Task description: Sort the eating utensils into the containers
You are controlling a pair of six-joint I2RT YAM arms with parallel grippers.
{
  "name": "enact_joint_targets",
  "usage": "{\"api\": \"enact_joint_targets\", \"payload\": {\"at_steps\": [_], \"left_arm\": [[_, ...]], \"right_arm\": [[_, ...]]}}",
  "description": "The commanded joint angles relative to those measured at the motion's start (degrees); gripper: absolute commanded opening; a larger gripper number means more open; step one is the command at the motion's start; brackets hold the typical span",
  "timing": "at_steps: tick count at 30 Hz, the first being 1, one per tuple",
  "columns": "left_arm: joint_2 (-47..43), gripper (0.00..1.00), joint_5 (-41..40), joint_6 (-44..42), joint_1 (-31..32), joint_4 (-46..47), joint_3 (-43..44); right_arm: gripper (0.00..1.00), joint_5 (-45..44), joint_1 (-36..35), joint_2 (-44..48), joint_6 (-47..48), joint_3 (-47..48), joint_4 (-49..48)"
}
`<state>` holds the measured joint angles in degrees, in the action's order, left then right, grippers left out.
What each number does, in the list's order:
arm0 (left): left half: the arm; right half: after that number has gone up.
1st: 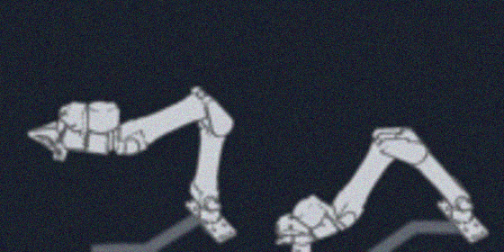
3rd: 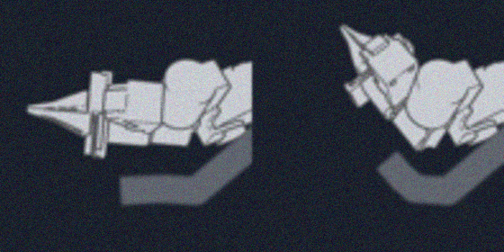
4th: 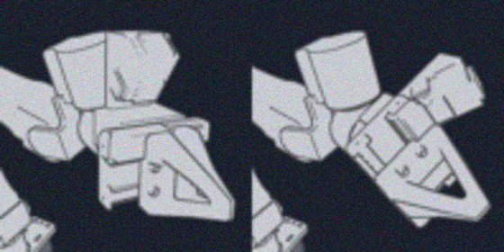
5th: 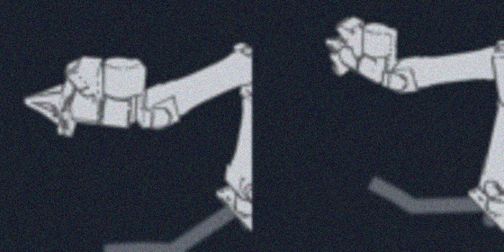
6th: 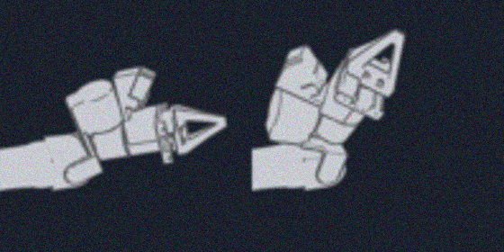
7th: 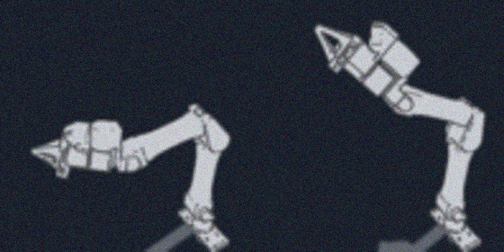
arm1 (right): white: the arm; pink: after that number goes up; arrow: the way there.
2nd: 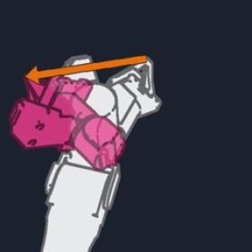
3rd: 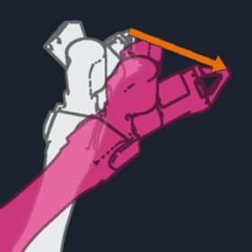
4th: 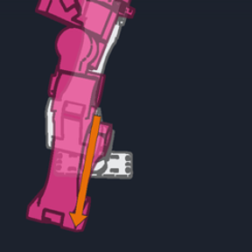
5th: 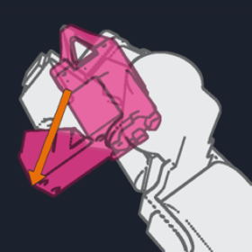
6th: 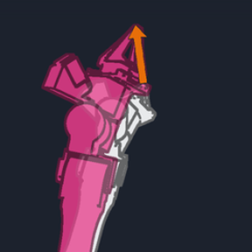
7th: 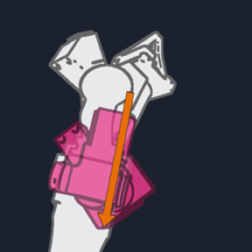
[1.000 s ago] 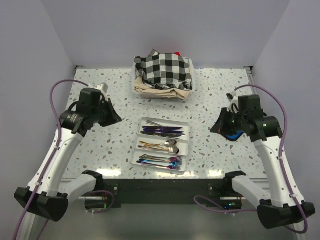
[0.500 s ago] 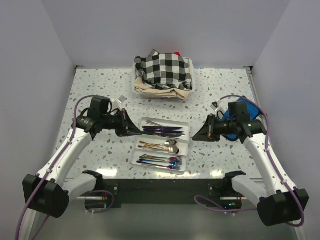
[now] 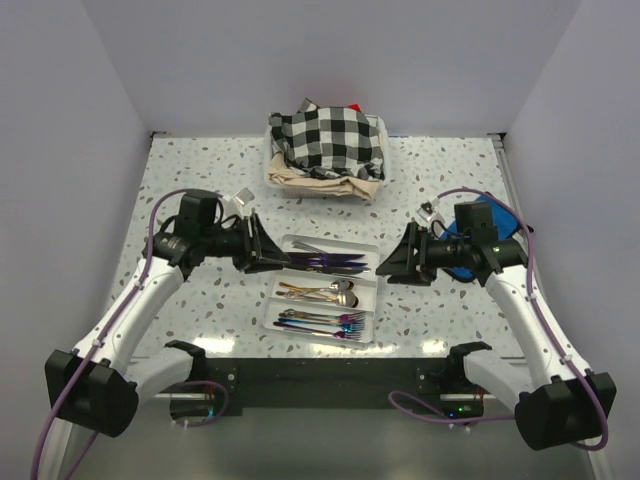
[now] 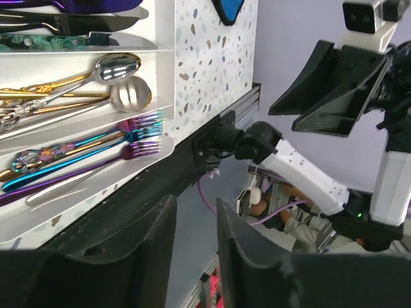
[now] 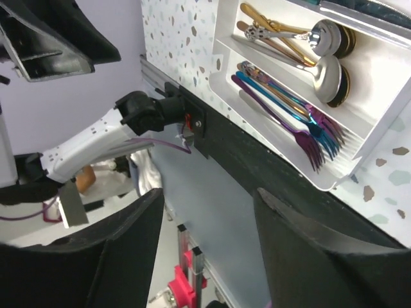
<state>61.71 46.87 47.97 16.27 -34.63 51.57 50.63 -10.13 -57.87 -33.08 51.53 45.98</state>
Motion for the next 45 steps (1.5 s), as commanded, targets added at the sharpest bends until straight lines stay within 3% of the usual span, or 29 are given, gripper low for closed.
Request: {"api": "enact_joint_targets", "payload": {"at_steps": [1, 4, 16, 27, 33, 37, 45], "left_arm": [[-0.98, 0.18, 1.91, 0.64, 0.25, 1.23, -0.33], [-0.89, 0.00, 2.60, 0.55, 0.25, 0.97, -0.51], [-1.42, 0.00, 7.70, 1.60, 0.25, 3.78, -1.38], [-2.74, 0.00, 9.11, 4.42, 0.25, 6.86, -2.79], [-3.18, 0.00, 8.41, 5.21, 0.25, 7.04, -2.97], [-3.44, 0.00, 7.10, 6.00, 0.25, 7.21, -3.05], [-3.79, 0.01, 2.44, 10.30, 0.25, 7.65, -4.55]], "right_arm": [[0.22, 2.45, -0.24, -0.41, -0.32, -0.55, -1.15], [0.00, 2.37, -0.24, -0.58, -0.40, -0.55, -1.41], [0.00, 5.79, -0.15, -0.23, -1.11, -1.69, -3.61], [0.00, 13.00, -0.24, 1.26, -9.02, -5.30, -13.54], [0.00, 8.96, -0.24, 1.18, -13.84, -4.15, -11.87], [0.00, 5.98, -0.15, 1.88, -22.96, -4.33, -11.53], [0.02, -4.92, -0.15, 3.99, -31.07, -2.31, -3.71]]}}
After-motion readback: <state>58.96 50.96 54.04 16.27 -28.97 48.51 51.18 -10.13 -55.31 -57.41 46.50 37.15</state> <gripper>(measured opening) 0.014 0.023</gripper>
